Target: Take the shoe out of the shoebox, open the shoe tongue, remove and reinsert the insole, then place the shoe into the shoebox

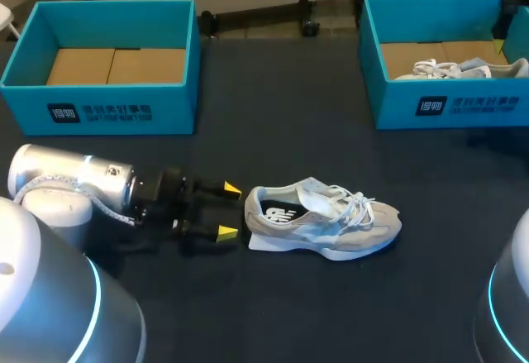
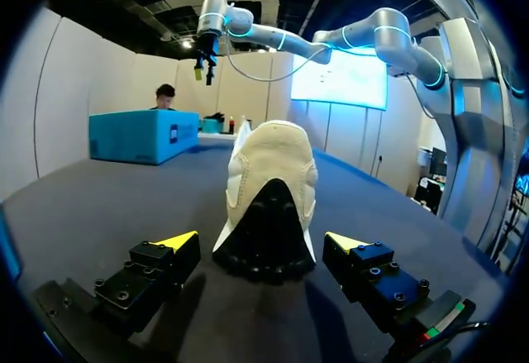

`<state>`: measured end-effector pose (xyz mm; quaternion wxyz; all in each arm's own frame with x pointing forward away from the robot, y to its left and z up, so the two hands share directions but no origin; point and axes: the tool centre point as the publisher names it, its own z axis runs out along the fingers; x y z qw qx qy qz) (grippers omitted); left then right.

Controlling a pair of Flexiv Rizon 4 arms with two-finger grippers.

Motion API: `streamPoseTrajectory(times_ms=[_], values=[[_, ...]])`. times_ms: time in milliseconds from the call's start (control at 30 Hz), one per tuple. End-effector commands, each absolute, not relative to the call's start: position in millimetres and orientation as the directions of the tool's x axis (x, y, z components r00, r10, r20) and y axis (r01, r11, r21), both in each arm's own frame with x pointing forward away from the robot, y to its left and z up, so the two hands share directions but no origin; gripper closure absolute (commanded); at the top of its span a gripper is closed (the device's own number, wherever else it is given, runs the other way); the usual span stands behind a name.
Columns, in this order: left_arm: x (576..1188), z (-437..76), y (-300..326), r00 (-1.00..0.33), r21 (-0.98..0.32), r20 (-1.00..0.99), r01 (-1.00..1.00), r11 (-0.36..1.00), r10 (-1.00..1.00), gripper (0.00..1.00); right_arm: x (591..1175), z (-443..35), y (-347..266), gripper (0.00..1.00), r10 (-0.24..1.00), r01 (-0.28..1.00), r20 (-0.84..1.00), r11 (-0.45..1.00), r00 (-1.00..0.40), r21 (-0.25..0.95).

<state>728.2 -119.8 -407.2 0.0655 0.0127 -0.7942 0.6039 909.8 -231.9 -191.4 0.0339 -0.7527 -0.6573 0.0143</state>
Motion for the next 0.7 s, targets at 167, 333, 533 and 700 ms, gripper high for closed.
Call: streamPoseTrajectory(times_ms=[167,333,533,700], values=[[729.1,-410.2,-129.8,-0.990,-0.959,0.116,-0.090,0.270,0.083,0.00,908.7,-191.5,-231.8,0.00,0.990,0.989,0.022,-0.135,0.137,-0.067],[727.4,-409.0,-136.2,-0.990,-0.960,0.104,-0.076,0.271,0.091,0.00,908.7,-191.5,-231.8,0.00,0.990,0.989,0.022,-0.135,0.137,-0.067],[725.1,-408.7,-143.4,-0.989,-0.961,0.109,-0.078,0.264,0.104,0.00,908.7,-191.5,-231.8,0.00,0.990,0.989,0.022,-0.135,0.137,-0.067],[724.1,-410.8,-151.4,-0.987,-0.961,0.115,-0.083,0.264,0.108,0.00,908.7,-191.5,-231.8,0.00,0.990,0.989,0.022,-0.135,0.137,-0.067]])
